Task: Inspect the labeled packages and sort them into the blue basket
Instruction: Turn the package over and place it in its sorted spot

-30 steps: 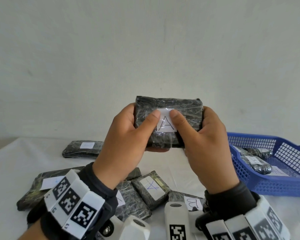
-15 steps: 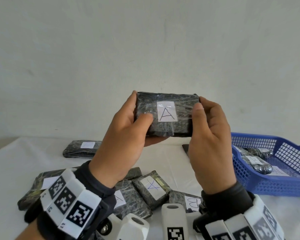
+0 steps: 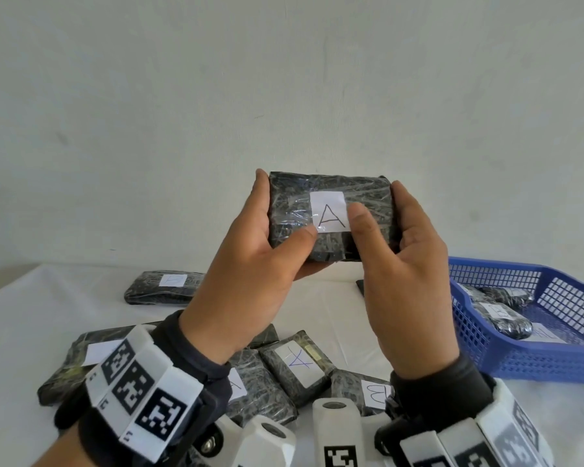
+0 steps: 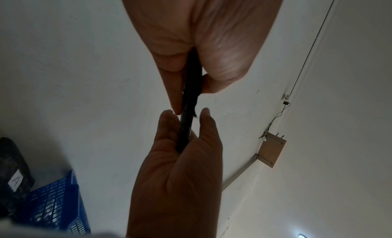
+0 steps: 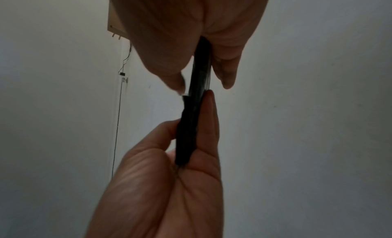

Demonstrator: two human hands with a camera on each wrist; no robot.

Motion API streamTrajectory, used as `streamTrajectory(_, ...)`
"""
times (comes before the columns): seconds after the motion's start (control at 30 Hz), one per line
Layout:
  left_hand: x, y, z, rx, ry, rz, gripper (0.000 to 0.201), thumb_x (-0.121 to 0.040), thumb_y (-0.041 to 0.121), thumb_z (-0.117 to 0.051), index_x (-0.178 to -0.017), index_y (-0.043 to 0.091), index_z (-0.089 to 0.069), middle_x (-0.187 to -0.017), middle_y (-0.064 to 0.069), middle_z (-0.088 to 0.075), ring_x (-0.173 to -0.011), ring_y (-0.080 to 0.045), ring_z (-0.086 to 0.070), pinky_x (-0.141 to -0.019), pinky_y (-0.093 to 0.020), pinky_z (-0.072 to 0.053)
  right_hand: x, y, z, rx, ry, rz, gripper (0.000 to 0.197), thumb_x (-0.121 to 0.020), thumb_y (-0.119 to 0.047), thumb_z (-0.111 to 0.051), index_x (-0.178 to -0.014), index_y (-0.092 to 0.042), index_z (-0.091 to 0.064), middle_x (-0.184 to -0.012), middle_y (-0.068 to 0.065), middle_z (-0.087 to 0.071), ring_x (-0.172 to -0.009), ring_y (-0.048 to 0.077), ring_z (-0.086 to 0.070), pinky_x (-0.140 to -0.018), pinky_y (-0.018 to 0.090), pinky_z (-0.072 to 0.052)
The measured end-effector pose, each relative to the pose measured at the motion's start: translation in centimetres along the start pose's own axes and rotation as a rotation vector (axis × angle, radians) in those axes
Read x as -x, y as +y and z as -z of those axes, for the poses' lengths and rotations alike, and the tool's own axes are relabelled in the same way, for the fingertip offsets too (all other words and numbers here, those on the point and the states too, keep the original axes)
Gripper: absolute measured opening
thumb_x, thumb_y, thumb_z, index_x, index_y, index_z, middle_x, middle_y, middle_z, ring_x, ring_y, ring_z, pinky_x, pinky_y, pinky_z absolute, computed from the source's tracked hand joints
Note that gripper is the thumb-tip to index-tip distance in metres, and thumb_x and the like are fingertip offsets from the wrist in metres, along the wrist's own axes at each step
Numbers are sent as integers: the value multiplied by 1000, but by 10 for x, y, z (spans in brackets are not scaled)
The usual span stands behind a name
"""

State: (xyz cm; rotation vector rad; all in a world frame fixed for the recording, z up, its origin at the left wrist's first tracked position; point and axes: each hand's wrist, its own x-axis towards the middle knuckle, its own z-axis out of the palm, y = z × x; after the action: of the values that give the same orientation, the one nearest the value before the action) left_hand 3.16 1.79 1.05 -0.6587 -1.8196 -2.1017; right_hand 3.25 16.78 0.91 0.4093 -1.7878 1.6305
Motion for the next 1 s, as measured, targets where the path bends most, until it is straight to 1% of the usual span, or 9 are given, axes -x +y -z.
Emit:
streamTrajectory(0.13,1,0,1,-30,-7,-9,98,-98,15,-69,-166,34,-1,-132,10,-70,-119,-12,-70,-101,-39,-58,0,-2,1,6,-36,17,58,-97,-27,-71,-148,-9,-51,-118,-6,-73,-108,7,-71,-96,29,-58)
streamTrajectory(0.3,-2,1,5,27,-69,10,97,-89,15,-63,-166,32,-7,-134,-5,-69,-122,-24,-69,-106,-48,-54,0,3,2,-16,-84,-10,73,-93,-38,-77,-152,-10,-46,-131,0,-71,-120,16,-68,-104,43,-56)
streamTrajectory(0.4,-3,2,5,84,-77,19,97,-89,10,-59,-167,31,-4,-130,-4,-73,-116,-24,-72,-99,-41,-59,-2,5,4,-39,-101,-43,48,-97,-28,-74,-140,-28,-54,-115,-20,-75,-112,-1,-69,-96,22,-55)
streamTrajectory(0.47,-4,3,6,158,-86,28,91,-88,10,-53,-167,25,-8,-125,-4,-75,-114,-25,-73,-92,-36,-61,-3,3,5,-98,-128,-72,38,-99,-23,-71,-131,-35,-54,-112,-25,-75,-111,-4,-69,-95,19,-54)
streamTrajectory(0.57,-6,6,9,269,-102,31,72,-88,7,-46,-159,14,-31,-120,-6,-77,-108,-22,-75,-85,-33,-62,-5,4,9,-367,-122,-188,58,-101,-14,-59,-157,-15,-43,-133,-3,-72,-122,10,-69,-104,28,-55)
streamTrajectory(0.7,-7,11,13,391,-87,81,50,-91,1,-44,-140,4,-53,-110,-13,-77,-98,-23,-76,-80,-35,-63,-5,1,15,-491,-126,-236,50,-107,-1,-46,-156,-6,-43,-124,1,-76,-116,13,-71,-99,27,-58)
streamTrajectory(0.83,-6,14,14,427,-96,131,48,-85,3,-48,-132,-7,-56,-114,-22,-75,-100,-27,-75,-81,-35,-63,-7,1,19,-324,-191,-145,70,-89,-23,-53,-157,-14,-40,-115,-14,-78,-116,3,-70,-100,21,-55)
streamTrajectory(0.93,-7,16,18,500,-114,210,40,-88,-1,-52,-123,-17,-59,-115,-28,-74,-101,-30,-75,-76,-32,-64,-5,4,21,20,-247,49,73,-92,-48,-57,-160,-31,-35,-148,-25,-53,-137,-16,-44,-110,6,-36)
streamTrajectory(1.0,-7,17,18,523,-122,276,41,-84,2,-61,-118,-19,-61,-120,-32,-71,-105,-34,-74,-76,-32,-65,-3,6,22,233,-229,177,57,-93,-60,-48,-147,-41,-49,-161,-22,-38,-152,-11,-22,-113,1,-23)
